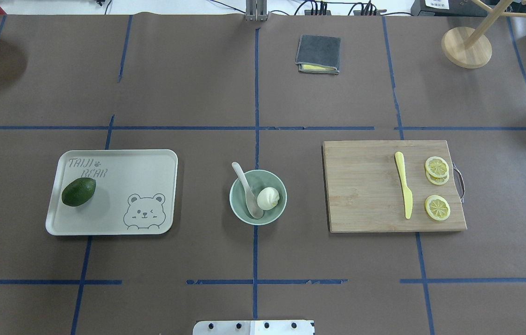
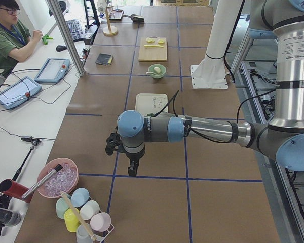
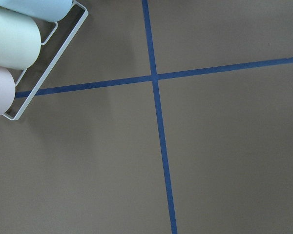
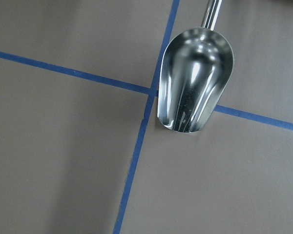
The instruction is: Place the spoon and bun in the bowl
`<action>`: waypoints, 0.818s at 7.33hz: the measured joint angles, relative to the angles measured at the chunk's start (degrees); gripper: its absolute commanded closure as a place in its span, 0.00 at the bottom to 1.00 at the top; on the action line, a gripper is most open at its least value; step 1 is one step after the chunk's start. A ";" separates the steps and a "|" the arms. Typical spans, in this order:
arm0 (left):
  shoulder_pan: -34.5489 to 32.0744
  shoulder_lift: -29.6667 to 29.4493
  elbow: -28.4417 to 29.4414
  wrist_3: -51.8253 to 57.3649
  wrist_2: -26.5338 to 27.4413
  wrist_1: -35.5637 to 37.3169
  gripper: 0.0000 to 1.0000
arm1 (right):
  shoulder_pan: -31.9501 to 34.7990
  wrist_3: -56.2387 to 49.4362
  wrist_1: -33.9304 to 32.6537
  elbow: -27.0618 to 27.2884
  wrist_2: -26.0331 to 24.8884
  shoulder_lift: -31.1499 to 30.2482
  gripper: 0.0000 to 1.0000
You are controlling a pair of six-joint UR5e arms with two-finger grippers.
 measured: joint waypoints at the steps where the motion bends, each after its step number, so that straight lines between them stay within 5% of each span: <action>1: 0.02 0.00 0.05 -0.01 0.00 0.02 0.00 | 0.02 0.01 0.03 0.00 0.04 -0.19 0.00; 6: 0.01 0.01 0.02 -0.01 0.00 -0.18 0.00 | 0.05 0.01 0.04 0.02 0.24 -1.36 0.00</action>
